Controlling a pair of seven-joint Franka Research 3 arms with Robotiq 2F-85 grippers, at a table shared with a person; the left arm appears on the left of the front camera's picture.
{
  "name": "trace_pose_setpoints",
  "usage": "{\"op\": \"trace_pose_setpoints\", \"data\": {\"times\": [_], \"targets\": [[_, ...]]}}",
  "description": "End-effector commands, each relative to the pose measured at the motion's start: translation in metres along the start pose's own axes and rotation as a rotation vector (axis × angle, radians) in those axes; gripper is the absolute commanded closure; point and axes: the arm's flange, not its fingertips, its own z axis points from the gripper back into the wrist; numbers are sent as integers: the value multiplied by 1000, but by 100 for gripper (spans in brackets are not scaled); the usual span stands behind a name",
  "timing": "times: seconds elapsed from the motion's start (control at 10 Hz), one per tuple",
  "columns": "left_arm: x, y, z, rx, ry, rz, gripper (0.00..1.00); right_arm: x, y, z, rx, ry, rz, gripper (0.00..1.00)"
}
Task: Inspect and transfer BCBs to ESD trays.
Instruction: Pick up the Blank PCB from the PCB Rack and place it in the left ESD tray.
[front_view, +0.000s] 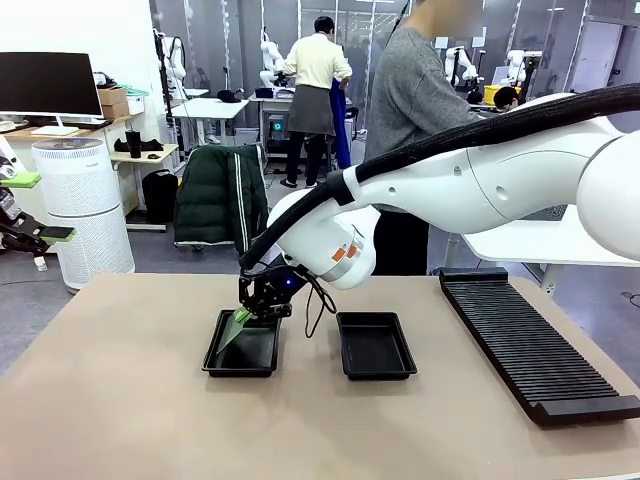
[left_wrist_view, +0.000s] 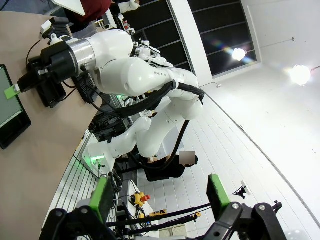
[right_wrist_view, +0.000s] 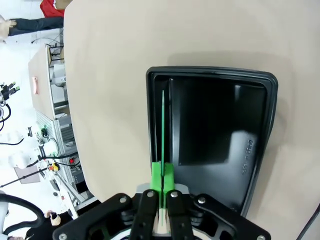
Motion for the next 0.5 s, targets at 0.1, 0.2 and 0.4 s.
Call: {"op": "trace_pose_setpoints", "data": {"times": [0.1,0.2,0.4], "targets": [[0,-2,1,1,-3,-2,0,1,3,-6,-27,-19,-22,98],[0,-2,1,1,-3,-2,0,0,3,-6,-36,-5,-25,98],[0,-2,1,1,-3,-2,0,0,8,-8,-64,10,-32,98]]}}
